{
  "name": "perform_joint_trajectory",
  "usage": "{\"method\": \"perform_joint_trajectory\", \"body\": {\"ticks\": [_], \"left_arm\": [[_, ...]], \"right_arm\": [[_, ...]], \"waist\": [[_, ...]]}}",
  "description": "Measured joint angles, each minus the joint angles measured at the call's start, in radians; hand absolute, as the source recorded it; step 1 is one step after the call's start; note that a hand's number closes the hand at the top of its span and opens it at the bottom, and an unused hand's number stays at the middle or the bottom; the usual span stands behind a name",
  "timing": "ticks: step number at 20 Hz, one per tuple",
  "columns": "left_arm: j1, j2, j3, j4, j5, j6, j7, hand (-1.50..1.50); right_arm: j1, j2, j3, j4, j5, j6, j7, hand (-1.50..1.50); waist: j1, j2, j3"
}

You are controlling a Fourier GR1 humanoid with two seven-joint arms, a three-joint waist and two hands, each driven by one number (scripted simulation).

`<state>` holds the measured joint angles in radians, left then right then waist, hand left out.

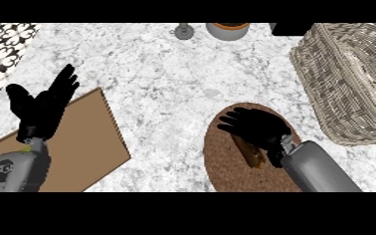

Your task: Pick the sweet potato from the placemat and place it in the basket

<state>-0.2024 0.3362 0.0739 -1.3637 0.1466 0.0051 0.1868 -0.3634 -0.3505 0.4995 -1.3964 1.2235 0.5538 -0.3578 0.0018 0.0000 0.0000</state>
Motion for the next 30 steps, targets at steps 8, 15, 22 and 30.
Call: {"method": "perform_joint_trajectory", "body": {"ticks": [8, 15, 22, 30], "left_arm": [[0.009, -0.005, 0.024, -0.03, -0.011, -0.017, 0.031, 0.0], [-0.016, -0.027, 0.034, 0.0, -0.039, -0.02, 0.019, 0.0], [-0.011, -0.017, 0.055, -0.013, -0.029, -0.019, 0.035, 0.0], [-0.007, -0.023, 0.056, -0.018, -0.026, -0.02, 0.025, 0.0]], "right_arm": [[0.006, 0.01, 0.046, 0.081, 0.128, -0.103, -0.055, 1.5], [-0.004, 0.055, 0.043, 0.144, 0.204, -0.165, -0.093, 1.5], [-0.048, 0.187, -0.281, 0.217, 0.114, -0.175, 0.224, 1.5], [-0.148, 0.32, -0.659, 0.221, -0.027, -0.369, 0.684, 1.5]], "waist": [[0.003, -0.002, 0.0], [0.002, -0.008, -0.003], [-0.033, 0.003, 0.006], [-0.016, 0.023, 0.012]]}}
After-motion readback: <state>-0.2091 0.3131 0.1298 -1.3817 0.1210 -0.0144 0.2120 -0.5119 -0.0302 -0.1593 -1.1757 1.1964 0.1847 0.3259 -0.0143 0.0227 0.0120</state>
